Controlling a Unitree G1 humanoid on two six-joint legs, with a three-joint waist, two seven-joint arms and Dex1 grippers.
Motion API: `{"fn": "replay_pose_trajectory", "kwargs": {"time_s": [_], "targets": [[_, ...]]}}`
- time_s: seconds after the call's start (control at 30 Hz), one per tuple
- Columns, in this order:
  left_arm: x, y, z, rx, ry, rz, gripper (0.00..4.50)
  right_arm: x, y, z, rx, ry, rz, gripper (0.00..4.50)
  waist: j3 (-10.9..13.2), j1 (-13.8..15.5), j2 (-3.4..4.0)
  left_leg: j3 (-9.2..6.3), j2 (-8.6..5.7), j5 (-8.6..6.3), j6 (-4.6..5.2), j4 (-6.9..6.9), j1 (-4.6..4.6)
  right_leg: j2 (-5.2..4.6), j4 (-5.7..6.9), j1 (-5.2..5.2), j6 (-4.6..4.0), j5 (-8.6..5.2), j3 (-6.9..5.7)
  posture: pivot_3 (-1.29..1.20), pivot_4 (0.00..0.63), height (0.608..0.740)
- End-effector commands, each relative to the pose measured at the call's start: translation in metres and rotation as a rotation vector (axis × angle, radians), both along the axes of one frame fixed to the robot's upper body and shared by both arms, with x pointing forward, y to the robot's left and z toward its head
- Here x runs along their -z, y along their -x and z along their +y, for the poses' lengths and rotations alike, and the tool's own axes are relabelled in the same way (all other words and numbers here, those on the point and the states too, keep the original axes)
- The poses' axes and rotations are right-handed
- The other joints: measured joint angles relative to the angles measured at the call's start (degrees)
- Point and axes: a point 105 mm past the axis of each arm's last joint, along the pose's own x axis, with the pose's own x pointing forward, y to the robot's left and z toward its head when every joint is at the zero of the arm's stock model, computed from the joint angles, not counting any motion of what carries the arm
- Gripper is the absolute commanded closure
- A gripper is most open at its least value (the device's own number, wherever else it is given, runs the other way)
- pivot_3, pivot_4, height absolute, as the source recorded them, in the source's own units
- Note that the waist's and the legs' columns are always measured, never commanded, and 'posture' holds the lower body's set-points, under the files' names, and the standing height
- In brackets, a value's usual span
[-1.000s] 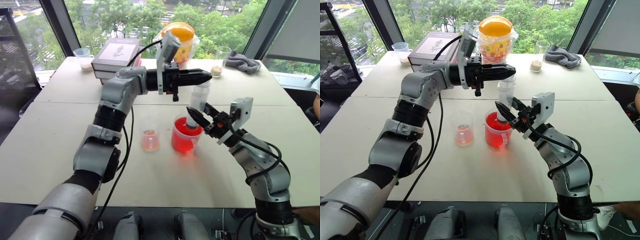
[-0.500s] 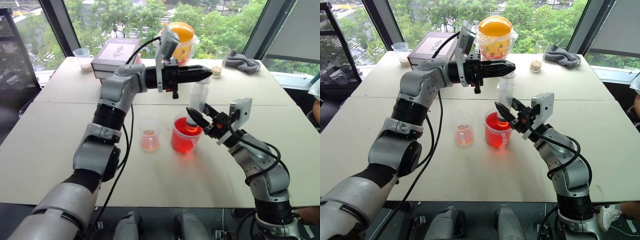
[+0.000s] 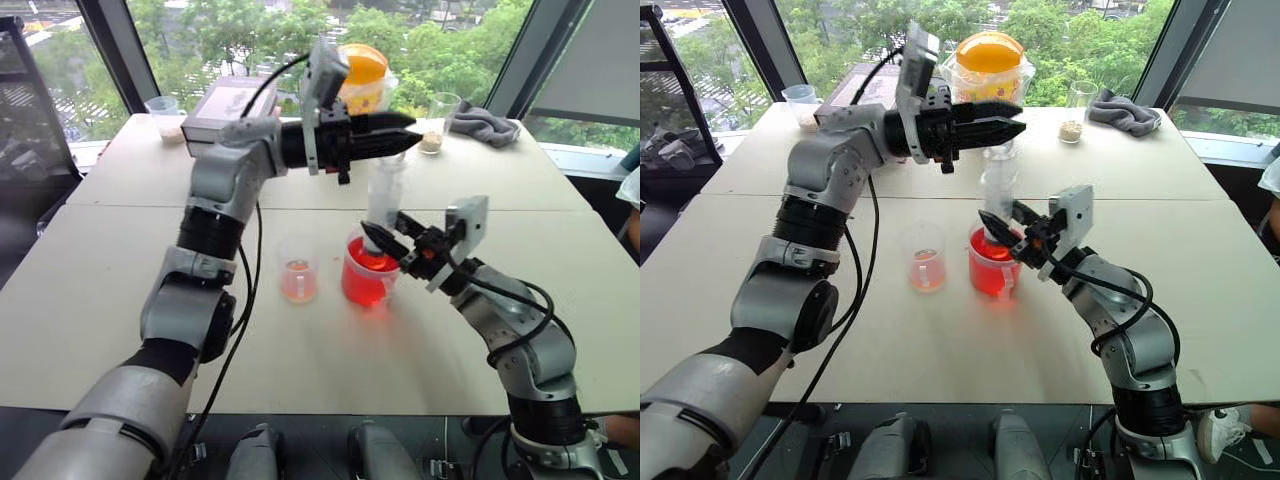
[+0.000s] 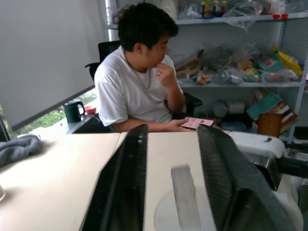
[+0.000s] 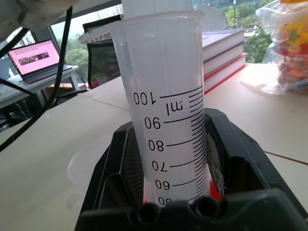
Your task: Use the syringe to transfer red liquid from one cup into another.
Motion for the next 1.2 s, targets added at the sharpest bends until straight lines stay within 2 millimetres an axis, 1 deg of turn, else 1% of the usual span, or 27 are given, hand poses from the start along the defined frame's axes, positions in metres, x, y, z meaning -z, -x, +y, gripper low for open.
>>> {"fn": "replay_pose_trajectory", "kwargs": {"time_s": [0.03, 0.13, 0.27, 0.33, 0.4, 0.5, 0.57, 0.63, 0.73, 0.83, 0.93, 0.97, 1.1, 1.2], "targets": [[0.003, 0.010, 0.009, 0.045, -0.025, -0.044, 0.87, -0.029, 0.007, -0.001, -0.016, -0.007, -0.107, 3.09, 0.00, 0.01, 0.00, 0.00, 0.00, 0.00, 0.00, 0.01, 0.00, 0.00, -0.01, 0.01, 0.00, 0.00, 0.00, 0.00, 0.150, 0.740], [0.009, 0.016, 0.022, 0.075, -0.045, -0.040, 0.87, -0.034, 0.007, -0.004, -0.009, -0.003, -0.121, 3.09, 0.00, -0.07, 0.00, 0.01, 0.00, 0.00, 0.00, 0.01, 0.00, 0.00, 0.01, 0.00, 0.00, 0.00, 0.00, 0.00, 0.150, 0.740], [0.011, 0.014, 0.040, 0.037, -0.046, -0.030, 0.87, -0.040, 0.006, -0.005, -0.008, -0.004, -0.136, 3.09, 0.00, -0.01, 0.00, 0.01, 0.01, 0.00, 0.00, 0.01, 0.00, 0.00, 0.02, -0.01, 0.00, 0.00, 0.00, 0.00, 0.150, 0.740], [0.008, 0.009, 0.058, -0.023, -0.034, -0.017, 0.87, -0.045, 0.007, -0.003, -0.014, -0.005, -0.151, 3.09, 0.00, -0.11, 0.00, 0.01, 0.01, 0.00, 0.00, 0.01, 0.00, -0.01, 0.02, 0.00, 0.00, 0.00, 0.00, 0.00, 0.150, 0.740], [0.008, 0.004, 0.081, -0.096, -0.022, 0.019, 0.87, -0.055, 0.007, 0.000, -0.025, -0.005, -0.177, 3.09, 0.00, -0.33, 0.01, 0.02, 0.01, 0.00, 0.00, 0.01, 0.02, 0.00, 0.03, 0.00, 0.00, 0.00, 0.01, 0.00, 0.150, 0.740], [0.019, -0.006, 0.116, -0.239, -0.063, 0.048, 0.87, -0.076, 0.007, 0.007, -0.059, -0.002, -0.216, 3.09, 0.02, -0.67, 0.03, 0.06, 0.04, 0.01, -0.01, -0.01, 0.14, 0.01, 0.16, -0.01, 0.00, 0.00, 0.05, 0.00, 0.150, 0.740], [0.022, -0.010, 0.132, -0.316, -0.083, 0.048, 0.87, -0.090, 0.006, 0.014, -0.097, -0.029, -0.228, 3.09, 0.02, -0.53, 0.03, 0.06, 0.07, 0.01, -0.01, -0.02, 0.19, 0.02, 0.21, -0.01, 0.00, 0.00, 0.04, 0.00, 0.150, 0.740], [0.020, -0.010, 0.142, -0.354, -0.088, 0.044, 0.87, -0.099, 0.004, 0.023, -0.137, -0.057, -0.229, 3.09, 0.02, -0.12, 0.03, 0.06, 0.07, 0.01, -0.02, -0.02, 0.19, 0.02, 0.22, 0.00, -0.01, 0.00, 0.02, 0.00, 0.150, 0.740], [0.015, -0.009, 0.153, -0.399, -0.085, 0.028, 0.87, -0.105, -0.002, 0.041, -0.203, -0.096, -0.223, 3.09, 0.02, 0.12, 0.01, 0.11, 0.06, 0.01, -0.02, 0.00, 0.18, -0.03, 0.14, 0.08, -0.01, 0.00, 0.01, 0.00, 0.150, 0.740], [0.007, -0.005, 0.156, -0.413, -0.071, 0.016, 0.87, -0.097, -0.010, 0.061, -0.263, -0.127, -0.189, 3.09, 0.02, 0.09, 0.01, 0.14, 0.04, 0.01, -0.01, 0.00, 0.18, -0.06, 0.08, 0.11, -0.01, 0.00, 0.01, 0.00, 0.150, 0.740], [0.002, 0.001, 0.156, -0.402, -0.059, 0.008, 0.87, -0.079, -0.017, 0.076, -0.296, -0.131, -0.149, 3.09, 0.02, 0.03, 0.02, 0.14, 0.05, 0.01, -0.02, 0.00, 0.18, -0.05, 0.09, 0.10, -0.01, 0.00, 0.01, 0.00, 0.150, 0.740], [0.001, 0.002, 0.155, -0.399, -0.058, 0.007, 0.87, -0.075, -0.018, 0.078, -0.302, -0.130, -0.142, 3.09, 0.02, -0.01, 0.02, 0.14, 0.05, 0.01, -0.02, -0.01, 0.17, -0.04, 0.09, 0.09, -0.01, 0.00, 0.01, 0.00, 0.150, 0.740], [-0.007, 0.009, 0.151, -0.367, -0.029, 0.008, 0.87, -0.048, -0.017, 0.089, -0.331, -0.121, -0.088, 3.09, 0.02, -0.08, 0.02, 0.14, 0.06, 0.01, -0.02, -0.01, 0.17, -0.04, 0.10, 0.09, 0.00, 0.00, 0.01, 0.00, 0.150, 0.740], [-0.013, 0.014, 0.144, -0.321, -0.005, 0.003, 0.87, -0.039, -0.016, 0.090, -0.331, -0.115, -0.072, 3.09, 0.02, -0.18, 0.02, 0.14, 0.06, 0.01, -0.02, -0.01, 0.18, -0.05, 0.11, 0.09, 0.00, 0.01, 0.01, 0.00, 0.150, 0.740]]}}
